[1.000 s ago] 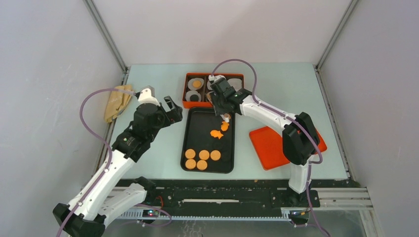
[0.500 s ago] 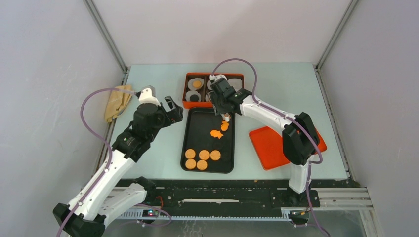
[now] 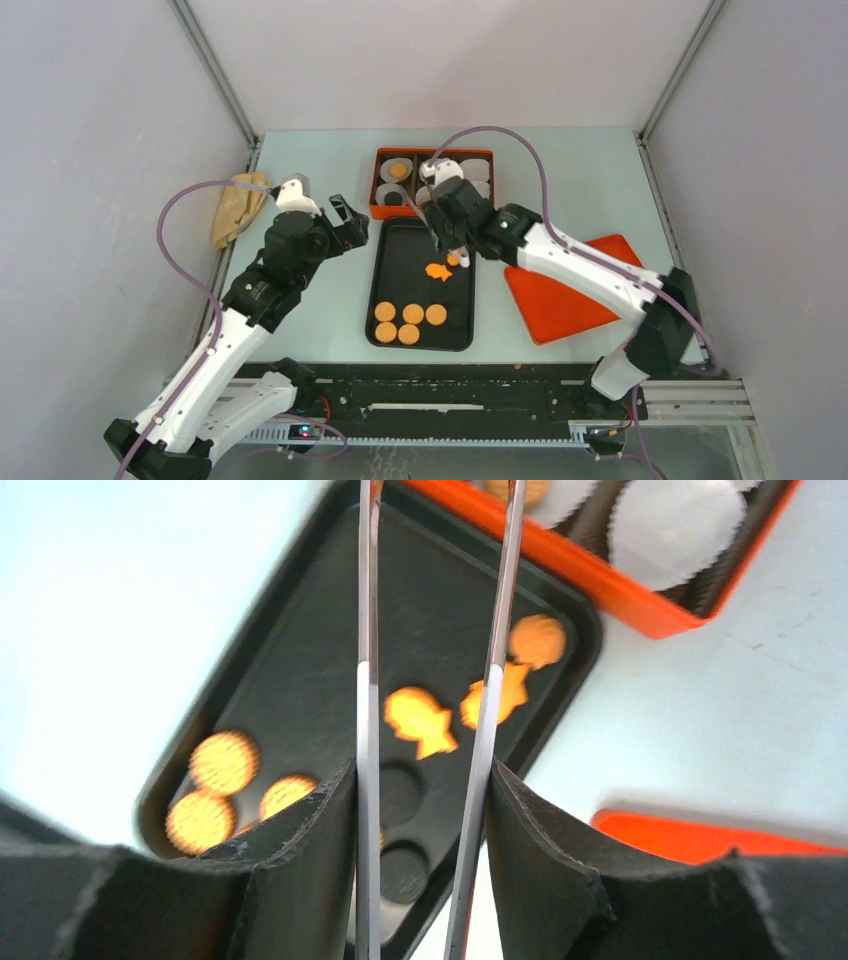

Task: Pack the cookies

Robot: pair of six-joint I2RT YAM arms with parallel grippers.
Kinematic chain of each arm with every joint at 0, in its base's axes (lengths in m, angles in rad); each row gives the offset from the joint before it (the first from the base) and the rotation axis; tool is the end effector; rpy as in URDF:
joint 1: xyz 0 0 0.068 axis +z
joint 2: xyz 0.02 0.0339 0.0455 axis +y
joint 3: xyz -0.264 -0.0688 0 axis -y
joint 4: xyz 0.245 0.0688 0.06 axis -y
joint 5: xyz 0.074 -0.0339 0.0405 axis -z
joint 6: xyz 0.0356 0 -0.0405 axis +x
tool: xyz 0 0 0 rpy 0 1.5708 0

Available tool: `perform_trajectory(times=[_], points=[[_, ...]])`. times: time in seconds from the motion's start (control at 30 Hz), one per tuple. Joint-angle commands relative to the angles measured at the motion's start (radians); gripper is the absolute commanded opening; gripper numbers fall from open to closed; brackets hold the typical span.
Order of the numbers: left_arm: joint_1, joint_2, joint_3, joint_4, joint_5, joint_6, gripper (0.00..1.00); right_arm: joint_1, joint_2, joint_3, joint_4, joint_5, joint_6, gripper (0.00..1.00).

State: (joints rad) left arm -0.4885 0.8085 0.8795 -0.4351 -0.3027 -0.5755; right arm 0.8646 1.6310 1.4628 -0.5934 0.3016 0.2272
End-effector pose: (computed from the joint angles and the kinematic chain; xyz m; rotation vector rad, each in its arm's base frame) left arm 0.1628 -0.0745 0.3432 -0.2865 1.9192 -0.4209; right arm 0.2453 0.2713 0.3206 -0.5772 2.2257 0.2121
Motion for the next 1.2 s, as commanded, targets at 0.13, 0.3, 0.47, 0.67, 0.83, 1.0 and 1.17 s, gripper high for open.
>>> perform_trajectory(times=[0.13,0.3,0.47,0.67,0.83,1.0,1.17], points=[[0.001,0.004,0.017,0.019,0.015,0.004,1.00,0.216,-0.216,-0.219,-0.101,0.020,0.190,0.53],[0.001,-0.007,0.018,0.018,0.023,-0.001,1.00,0.339,-0.279,-0.342,-0.140,0.056,0.312,0.51],[0.001,-0.016,0.022,0.014,0.032,-0.005,1.00,0.404,-0.269,-0.359,-0.143,0.041,0.327,0.50],[0.001,-0.056,0.012,-0.004,0.029,-0.018,1.00,0.471,-0.281,-0.358,-0.238,0.042,0.355,0.49],[0.001,-0.055,0.001,-0.004,0.040,-0.028,1.00,0.533,-0.314,-0.358,-0.337,0.063,0.381,0.49],[0.001,-0.047,-0.003,-0.004,0.044,-0.034,1.00,0.575,-0.358,-0.358,-0.391,0.060,0.393,0.49],[0.001,-0.047,-0.013,0.004,0.046,-0.035,1.00,0.580,-0.341,-0.357,-0.364,0.050,0.364,0.50]])
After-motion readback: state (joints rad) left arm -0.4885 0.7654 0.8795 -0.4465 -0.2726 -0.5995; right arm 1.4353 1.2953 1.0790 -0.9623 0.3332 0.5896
